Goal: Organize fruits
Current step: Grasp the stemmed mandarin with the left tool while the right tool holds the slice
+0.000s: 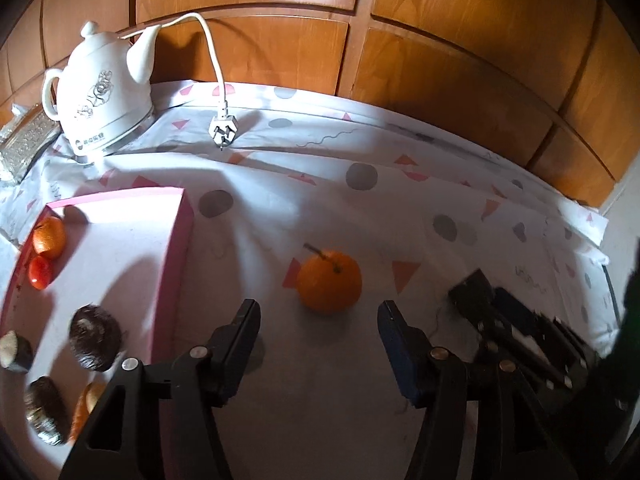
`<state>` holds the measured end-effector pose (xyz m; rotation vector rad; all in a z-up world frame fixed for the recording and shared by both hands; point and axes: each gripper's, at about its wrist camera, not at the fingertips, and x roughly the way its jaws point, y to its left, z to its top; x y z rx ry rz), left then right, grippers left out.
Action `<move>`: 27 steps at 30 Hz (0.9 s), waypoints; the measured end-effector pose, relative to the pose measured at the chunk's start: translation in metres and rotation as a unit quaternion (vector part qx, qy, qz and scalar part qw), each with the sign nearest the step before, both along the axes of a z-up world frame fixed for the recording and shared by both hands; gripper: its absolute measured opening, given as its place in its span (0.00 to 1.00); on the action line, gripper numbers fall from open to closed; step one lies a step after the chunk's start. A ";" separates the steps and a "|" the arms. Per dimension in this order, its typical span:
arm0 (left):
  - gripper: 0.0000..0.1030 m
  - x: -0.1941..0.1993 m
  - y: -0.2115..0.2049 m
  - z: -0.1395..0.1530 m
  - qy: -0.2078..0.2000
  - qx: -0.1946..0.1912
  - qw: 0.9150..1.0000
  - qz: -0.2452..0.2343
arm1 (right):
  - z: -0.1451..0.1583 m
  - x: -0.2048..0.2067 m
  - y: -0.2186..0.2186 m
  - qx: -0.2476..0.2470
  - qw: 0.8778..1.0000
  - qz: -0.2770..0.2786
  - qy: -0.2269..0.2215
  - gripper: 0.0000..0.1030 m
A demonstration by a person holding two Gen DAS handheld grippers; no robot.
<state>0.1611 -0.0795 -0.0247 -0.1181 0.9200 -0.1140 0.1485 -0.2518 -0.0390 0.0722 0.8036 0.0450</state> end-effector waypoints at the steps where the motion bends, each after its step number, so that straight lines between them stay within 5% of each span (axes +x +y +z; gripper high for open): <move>1: 0.60 0.003 -0.002 -0.002 -0.001 0.006 1.000 0.002 | 0.000 0.000 -0.001 0.004 1.000 0.000 -0.001 0.36; 8: 0.59 0.027 -0.010 -0.016 0.008 0.016 1.000 0.011 | 0.000 -0.001 -0.005 0.020 1.000 -0.002 -0.005 0.36; 14: 0.42 0.034 -0.014 -0.024 0.002 0.020 1.000 0.007 | 0.000 -0.001 -0.006 0.022 1.000 -0.004 -0.006 0.36; 27: 0.38 -0.001 -0.015 -0.023 -0.016 0.034 0.999 -0.019 | 0.002 -0.006 0.002 -0.003 1.000 -0.001 0.002 0.36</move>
